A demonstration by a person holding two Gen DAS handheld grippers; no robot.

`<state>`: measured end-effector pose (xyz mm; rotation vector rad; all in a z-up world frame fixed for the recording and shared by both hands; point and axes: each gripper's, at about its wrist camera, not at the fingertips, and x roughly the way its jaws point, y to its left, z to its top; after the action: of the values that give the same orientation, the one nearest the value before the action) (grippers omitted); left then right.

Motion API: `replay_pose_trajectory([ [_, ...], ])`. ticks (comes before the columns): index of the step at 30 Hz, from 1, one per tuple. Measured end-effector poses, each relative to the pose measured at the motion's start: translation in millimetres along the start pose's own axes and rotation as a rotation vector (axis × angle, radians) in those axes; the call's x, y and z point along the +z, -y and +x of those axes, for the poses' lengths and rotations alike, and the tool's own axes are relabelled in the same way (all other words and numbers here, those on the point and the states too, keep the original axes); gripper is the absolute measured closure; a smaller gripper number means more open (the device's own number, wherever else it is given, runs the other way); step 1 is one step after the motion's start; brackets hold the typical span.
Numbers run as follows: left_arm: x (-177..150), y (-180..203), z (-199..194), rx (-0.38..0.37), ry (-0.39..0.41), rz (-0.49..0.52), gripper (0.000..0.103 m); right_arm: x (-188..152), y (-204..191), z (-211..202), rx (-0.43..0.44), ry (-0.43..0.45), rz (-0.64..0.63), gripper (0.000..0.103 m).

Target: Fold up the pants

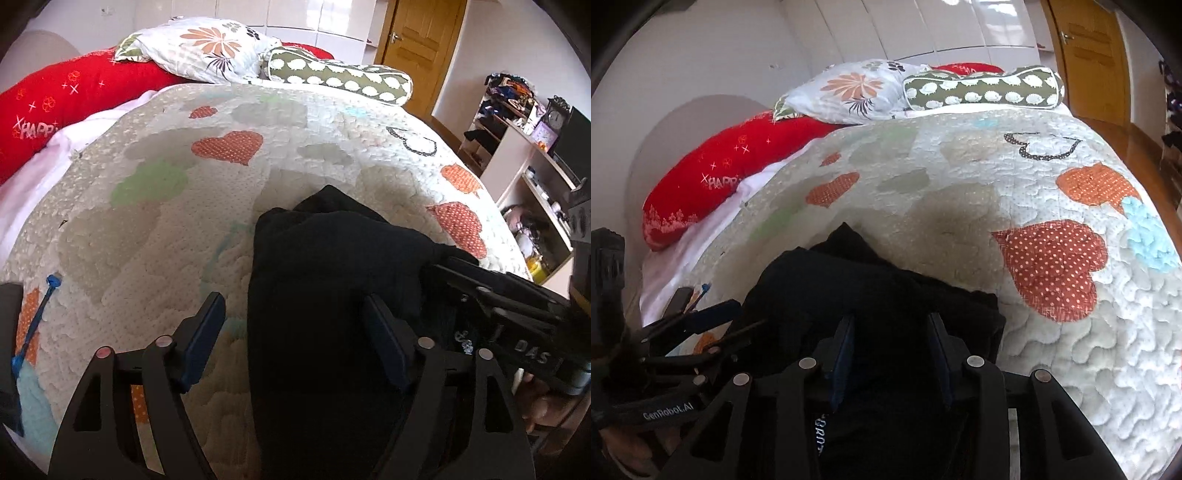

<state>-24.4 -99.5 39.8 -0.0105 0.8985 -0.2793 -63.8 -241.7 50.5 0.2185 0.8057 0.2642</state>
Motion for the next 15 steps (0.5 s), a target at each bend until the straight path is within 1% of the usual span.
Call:
replay_pose_trajectory([
  [3, -2.2, -2.2, -2.9, -0.013, 0.012, -0.011, 0.023, -0.9, -3.8, -8.2, -0.002, -0.005, -0.009, 0.067],
  [5, -4.0, -1.7, -8.2, -0.010, 0.020, -0.012, 0.023, -3.3, -7.7, -18.6, -0.017, -0.006, -0.009, 0.065],
  [8, -8.6, 0.1, -18.8, -0.006, 0.026, -0.002, 0.023, -11.1, -18.5, -41.9, -0.039, 0.014, -0.056, 0.065],
  [11, -16.6, 2.5, -27.2, -0.004, 0.027, -0.002, 0.023, -24.6, -27.0, -58.4, -0.031, 0.018, -0.087, 0.064],
  [15, -26.6, 5.6, -34.6, -0.003, 0.034, -0.010, 0.023, -47.4, -23.5, -58.6, -0.058, -0.021, -0.080, 0.064],
])
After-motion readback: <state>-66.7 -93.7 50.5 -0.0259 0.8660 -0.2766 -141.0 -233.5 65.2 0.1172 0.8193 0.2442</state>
